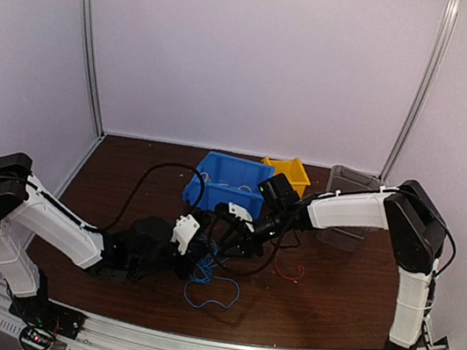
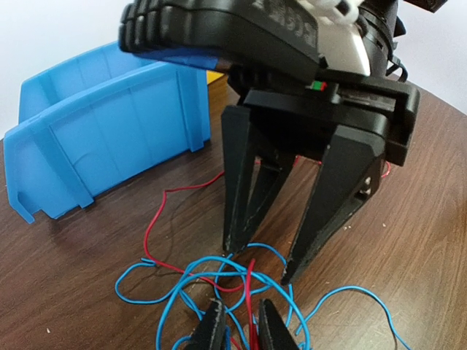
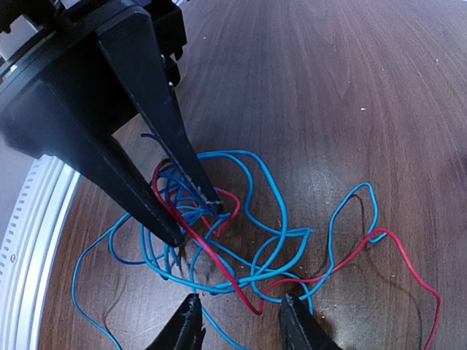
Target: Untangle the cables
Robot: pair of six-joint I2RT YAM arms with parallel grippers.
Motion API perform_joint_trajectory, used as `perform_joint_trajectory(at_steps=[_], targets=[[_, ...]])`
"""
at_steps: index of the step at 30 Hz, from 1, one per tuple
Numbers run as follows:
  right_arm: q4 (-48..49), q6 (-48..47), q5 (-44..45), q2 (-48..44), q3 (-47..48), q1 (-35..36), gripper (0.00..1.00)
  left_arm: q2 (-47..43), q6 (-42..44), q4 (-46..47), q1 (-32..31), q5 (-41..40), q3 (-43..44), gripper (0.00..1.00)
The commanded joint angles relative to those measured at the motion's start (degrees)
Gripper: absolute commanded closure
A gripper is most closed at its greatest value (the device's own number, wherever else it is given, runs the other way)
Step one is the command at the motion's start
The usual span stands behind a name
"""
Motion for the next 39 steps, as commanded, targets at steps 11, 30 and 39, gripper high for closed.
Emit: perform_joint_trajectory(at_steps=[11,30,39], targets=[[5.4,3.8,-0.8,0.7,-0.1,0.7,0.96,-0.3,-1.5,5.1,-0.2,-0.3,-0.7,0.79],[-8.5,-14.3,13.2,-10.4,-8.0,-1.0,0.71,-0.3,-10.5,-2.8,1.0,7.9,-1.0,0.58],[-7.1,-16.1,16.2,-7.1,-6.7,0.7,0.64,2.8,-14.9,-4.8,2.6,11.8,0.8,0.57]])
